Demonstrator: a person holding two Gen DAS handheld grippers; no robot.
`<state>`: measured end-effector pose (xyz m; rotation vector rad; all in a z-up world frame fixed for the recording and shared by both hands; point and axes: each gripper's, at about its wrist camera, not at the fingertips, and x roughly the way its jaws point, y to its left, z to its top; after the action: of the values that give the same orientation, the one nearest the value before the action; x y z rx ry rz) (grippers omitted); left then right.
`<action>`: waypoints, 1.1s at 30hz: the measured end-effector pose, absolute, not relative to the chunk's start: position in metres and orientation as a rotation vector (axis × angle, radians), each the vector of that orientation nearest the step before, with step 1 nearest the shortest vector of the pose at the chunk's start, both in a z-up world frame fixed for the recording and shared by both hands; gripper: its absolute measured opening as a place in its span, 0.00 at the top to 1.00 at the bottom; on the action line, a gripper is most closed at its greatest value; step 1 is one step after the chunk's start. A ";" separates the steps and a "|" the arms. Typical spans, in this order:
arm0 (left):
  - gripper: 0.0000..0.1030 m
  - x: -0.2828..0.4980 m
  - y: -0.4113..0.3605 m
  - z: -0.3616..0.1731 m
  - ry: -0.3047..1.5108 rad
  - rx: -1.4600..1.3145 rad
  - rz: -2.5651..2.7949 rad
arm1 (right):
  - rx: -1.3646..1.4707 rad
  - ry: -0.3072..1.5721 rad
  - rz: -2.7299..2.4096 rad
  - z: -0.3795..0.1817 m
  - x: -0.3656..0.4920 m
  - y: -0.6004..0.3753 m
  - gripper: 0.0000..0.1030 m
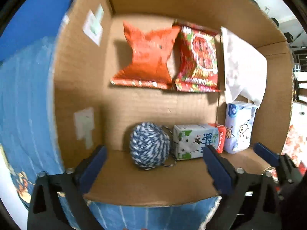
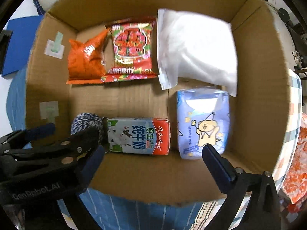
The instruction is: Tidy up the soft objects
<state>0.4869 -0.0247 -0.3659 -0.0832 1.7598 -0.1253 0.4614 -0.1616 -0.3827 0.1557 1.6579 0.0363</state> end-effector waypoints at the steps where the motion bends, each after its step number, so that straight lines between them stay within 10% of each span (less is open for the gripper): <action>1: 0.00 0.488 -0.027 -0.361 1.735 -0.063 -0.118 | 0.145 1.646 0.022 -0.379 0.460 -0.164 0.00; 33: 0.00 0.346 -0.028 -0.174 1.117 0.073 -0.055 | 0.080 1.219 -0.045 -0.184 0.331 -0.210 0.00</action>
<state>0.3459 -0.0283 -0.1742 0.0732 1.1175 -0.0554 0.3306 -0.2101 -0.1837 0.0804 1.2188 -0.0451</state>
